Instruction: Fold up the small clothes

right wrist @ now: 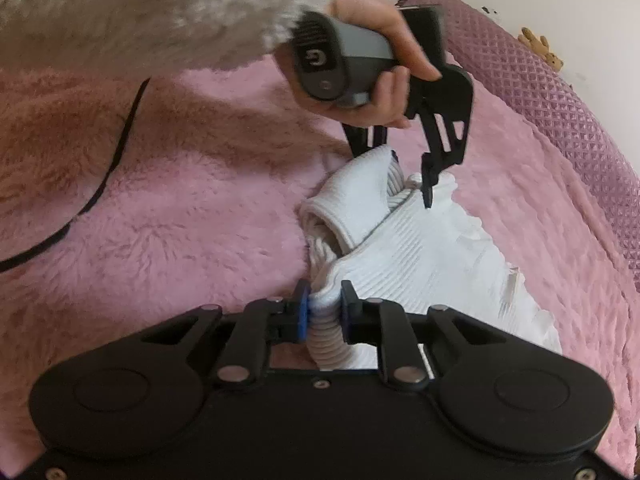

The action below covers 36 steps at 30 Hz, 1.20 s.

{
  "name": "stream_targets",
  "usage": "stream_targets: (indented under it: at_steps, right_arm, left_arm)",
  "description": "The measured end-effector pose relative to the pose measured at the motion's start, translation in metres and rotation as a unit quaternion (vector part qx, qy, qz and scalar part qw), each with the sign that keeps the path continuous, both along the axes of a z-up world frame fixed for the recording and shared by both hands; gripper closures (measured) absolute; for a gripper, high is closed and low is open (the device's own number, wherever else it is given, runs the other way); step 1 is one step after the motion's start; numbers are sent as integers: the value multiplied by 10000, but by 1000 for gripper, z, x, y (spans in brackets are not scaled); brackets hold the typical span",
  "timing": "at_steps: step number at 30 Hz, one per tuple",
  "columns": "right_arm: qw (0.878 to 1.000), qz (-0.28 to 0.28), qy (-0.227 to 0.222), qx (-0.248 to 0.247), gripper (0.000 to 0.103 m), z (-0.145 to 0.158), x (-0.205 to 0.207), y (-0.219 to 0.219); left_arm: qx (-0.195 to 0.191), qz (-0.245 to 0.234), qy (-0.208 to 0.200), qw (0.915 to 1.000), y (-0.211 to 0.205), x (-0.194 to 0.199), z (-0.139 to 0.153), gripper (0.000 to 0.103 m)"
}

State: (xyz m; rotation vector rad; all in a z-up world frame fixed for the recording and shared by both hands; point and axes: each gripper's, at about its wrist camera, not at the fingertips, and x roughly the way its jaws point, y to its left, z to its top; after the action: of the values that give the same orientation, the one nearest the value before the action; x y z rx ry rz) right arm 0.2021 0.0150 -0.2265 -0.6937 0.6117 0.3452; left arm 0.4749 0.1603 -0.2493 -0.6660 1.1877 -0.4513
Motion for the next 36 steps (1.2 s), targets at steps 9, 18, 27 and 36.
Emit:
stream_targets:
  at_steps: [9,18,27,36]
  right_arm:
    - [9990,-138,-214,381,90,14,-2,-11]
    - [9827,-945,-625,1462,90,62,-6,-71]
    - [9423,-2242,-630,2406,90,75,-13,-172]
    - [9215,-2719,-636,2698,91,59,-22,-206]
  left_arm:
    - [-291,94,232,9993,-3,1,18,84]
    - [-481,-129,162,9986,-58,5,68,85]
    - [-453,-725,51,9963,-172,14,94,99]
    - [-83,-1131,151,9934,-249,9,72,100]
